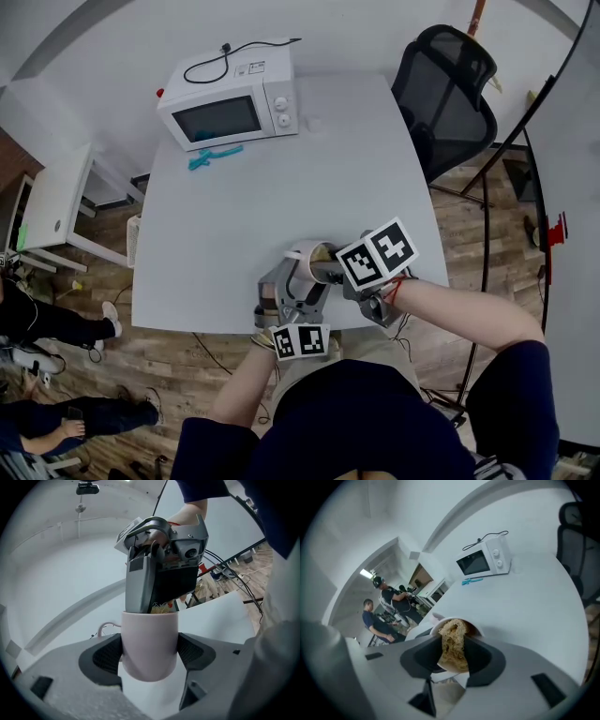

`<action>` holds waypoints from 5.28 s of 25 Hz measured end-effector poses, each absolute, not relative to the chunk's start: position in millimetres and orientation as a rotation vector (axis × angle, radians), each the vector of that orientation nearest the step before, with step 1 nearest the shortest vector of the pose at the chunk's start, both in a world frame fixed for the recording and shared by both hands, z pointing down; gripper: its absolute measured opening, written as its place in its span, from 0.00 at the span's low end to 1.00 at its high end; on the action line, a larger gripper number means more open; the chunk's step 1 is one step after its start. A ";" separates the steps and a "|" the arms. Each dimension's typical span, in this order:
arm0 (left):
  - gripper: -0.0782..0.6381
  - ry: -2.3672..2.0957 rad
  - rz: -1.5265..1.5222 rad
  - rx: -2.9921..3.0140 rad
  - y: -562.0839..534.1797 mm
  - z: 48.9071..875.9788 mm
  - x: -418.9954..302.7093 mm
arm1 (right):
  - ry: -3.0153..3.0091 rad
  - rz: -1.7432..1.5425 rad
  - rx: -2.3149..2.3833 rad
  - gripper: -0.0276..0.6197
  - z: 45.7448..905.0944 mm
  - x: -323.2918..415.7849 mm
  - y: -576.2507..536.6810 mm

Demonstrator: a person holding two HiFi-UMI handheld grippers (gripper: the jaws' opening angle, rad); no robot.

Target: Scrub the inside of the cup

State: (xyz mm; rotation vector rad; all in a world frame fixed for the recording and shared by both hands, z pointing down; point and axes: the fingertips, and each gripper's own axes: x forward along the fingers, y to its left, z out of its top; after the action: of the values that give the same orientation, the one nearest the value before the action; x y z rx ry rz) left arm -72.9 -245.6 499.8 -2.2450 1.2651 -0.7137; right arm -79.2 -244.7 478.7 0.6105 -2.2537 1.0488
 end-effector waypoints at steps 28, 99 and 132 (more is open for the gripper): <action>0.63 1.239 -0.690 -2.216 -240.4 497.1 -72.3 | -2.184 1.622 0.748 0.27 478.8 -72.7 -249.0; 0.63 1.587 -0.640 -2.718 -260.2 594.1 -88.0 | -2.435 -0.083 0.365 0.27 442.5 -28.4 -238.8; 0.62 1.598 -0.851 -2.732 -240.5 641.2 -95.9 | -2.503 0.108 0.442 0.27 470.4 -35.8 -236.0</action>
State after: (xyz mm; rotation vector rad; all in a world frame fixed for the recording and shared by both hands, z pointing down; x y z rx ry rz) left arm -95.9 -240.5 641.2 -2.7323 1.5978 -0.8507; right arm -35.8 -236.0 470.4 0.4422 -2.5029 0.1082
